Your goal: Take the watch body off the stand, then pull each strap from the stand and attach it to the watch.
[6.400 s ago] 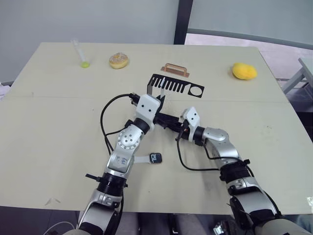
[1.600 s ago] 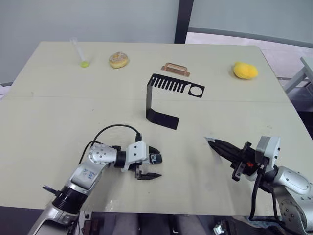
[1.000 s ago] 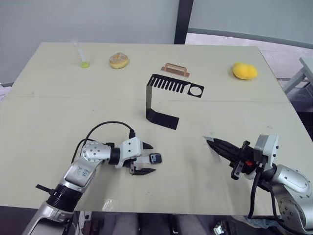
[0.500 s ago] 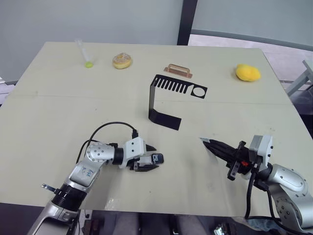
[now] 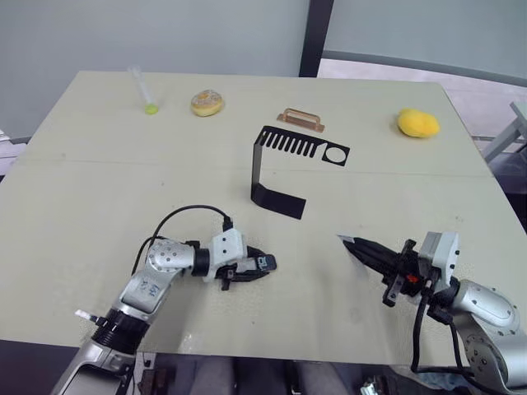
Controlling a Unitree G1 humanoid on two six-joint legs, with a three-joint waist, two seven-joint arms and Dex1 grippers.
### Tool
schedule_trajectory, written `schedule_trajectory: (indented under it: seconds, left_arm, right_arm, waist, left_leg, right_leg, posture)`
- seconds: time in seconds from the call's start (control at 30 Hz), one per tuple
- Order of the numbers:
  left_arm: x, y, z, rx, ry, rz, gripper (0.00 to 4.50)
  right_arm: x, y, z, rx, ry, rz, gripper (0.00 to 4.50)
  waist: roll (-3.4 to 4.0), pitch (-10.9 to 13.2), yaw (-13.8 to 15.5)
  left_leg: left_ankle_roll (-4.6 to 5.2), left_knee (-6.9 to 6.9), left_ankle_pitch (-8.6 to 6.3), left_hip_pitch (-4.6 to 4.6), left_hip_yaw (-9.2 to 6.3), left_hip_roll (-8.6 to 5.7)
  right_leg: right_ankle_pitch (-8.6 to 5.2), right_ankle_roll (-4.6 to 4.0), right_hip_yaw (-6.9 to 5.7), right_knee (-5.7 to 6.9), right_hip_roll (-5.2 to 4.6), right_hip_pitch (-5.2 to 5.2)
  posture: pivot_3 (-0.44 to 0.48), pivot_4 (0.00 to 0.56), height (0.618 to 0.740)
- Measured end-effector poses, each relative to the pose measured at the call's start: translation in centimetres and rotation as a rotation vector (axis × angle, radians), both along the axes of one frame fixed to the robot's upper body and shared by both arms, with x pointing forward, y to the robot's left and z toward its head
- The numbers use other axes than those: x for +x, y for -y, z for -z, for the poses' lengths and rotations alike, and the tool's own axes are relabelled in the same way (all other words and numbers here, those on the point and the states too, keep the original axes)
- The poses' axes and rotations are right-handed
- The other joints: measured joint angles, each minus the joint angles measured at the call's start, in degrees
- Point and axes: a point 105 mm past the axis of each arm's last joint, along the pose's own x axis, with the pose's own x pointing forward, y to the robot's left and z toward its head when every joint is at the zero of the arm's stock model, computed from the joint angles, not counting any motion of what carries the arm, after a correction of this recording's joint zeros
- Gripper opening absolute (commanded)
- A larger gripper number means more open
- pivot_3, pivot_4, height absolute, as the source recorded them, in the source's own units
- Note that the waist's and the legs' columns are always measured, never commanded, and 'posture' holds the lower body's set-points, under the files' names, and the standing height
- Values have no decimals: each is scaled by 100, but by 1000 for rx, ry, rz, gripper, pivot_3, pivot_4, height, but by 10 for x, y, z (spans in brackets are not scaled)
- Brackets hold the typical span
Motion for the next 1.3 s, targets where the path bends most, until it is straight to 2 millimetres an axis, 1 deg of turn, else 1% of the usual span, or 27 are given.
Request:
schedule_trajectory:
  seconds: [0.07,0.17,0.23,0.3,0.37,0.43,0.57,0.67,0.8,0.97,1.3]
  left_arm:
    - [-8,-3,-21,-145,-173,25,1573]
    - [-16,-15,-59,-254,-320,75,1573]
    - [-15,-20,-71,-291,-397,65,1573]
    - [-9,-17,-77,-310,-456,33,1573]
    - [-3,-12,-80,-308,-488,4,1573]
    - [0,-9,-79,-288,-505,-25,1573]
    - [-2,-5,-71,-238,-534,-51,1573]
    - [-2,-1,-70,-221,-531,-57,1573]
    - [1,2,-70,-218,-526,-73,1573]
    - [0,5,-69,-215,-526,-77,1573]
    - [-5,11,-69,-195,-515,-51,1573]
  right_arm:
    - [-2,-4,-6,-129,122,-29,0]
    - [-7,-14,-11,-249,262,-86,0]
    - [-8,-21,-15,-296,338,-115,0]
    - [-9,-28,-19,-336,412,-143,0]
    - [-9,-35,-21,-357,465,-163,0]
    - [-10,-39,-18,-364,474,-172,0]
    - [-10,-44,-14,-369,477,-184,0]
    - [-8,-46,-16,-374,492,-185,0]
    - [-8,-50,-11,-374,472,-204,0]
    - [-6,-51,-8,-377,462,-207,0]
    - [7,-47,-3,-395,450,-188,0]
  waist:
    - [-3,3,-27]
    - [-2,3,-32]
    - [-2,2,-27]
    - [-6,5,-16]
    - [-7,5,2]
    - [-7,5,-1]
    - [-7,5,-18]
    - [-7,5,-16]
    - [-7,5,-10]
    - [-7,5,-8]
    - [-7,5,-10]
  left_leg:
    - [-2,4,1,-12,-3,2]
    - [-18,1,11,-1,-5,4]
    - [-30,5,17,-1,-5,2]
    - [-31,14,18,-3,-5,1]
    - [-34,23,18,-8,-11,0]
    - [-36,25,17,-13,-10,0]
    - [-37,31,17,-13,-8,0]
    - [-40,38,18,-12,-9,2]
    - [-42,43,16,-13,-9,2]
    - [-42,46,15,-14,-9,2]
    - [-43,48,15,-14,-10,2]
  right_leg:
    - [0,0,-1,7,4,-12]
    - [0,0,-2,10,10,-7]
    - [0,0,0,9,8,-5]
    - [0,0,-1,7,8,-2]
    - [0,1,-2,8,8,-1]
    - [1,2,-1,9,8,-1]
    - [1,2,1,8,8,-1]
    - [1,2,0,10,10,-1]
    - [1,2,0,9,10,-1]
    - [1,2,0,9,10,1]
    - [1,2,0,9,10,2]
  posture:
    - [0,150,740]
    - [0,150,740]
    - [0,150,740]
    - [0,150,740]
    - [0,150,740]
    - [0,150,740]
    - [0,150,740]
    - [0,150,740]
    - [0,150,740]
    - [0,150,740]
    - [0,150,740]
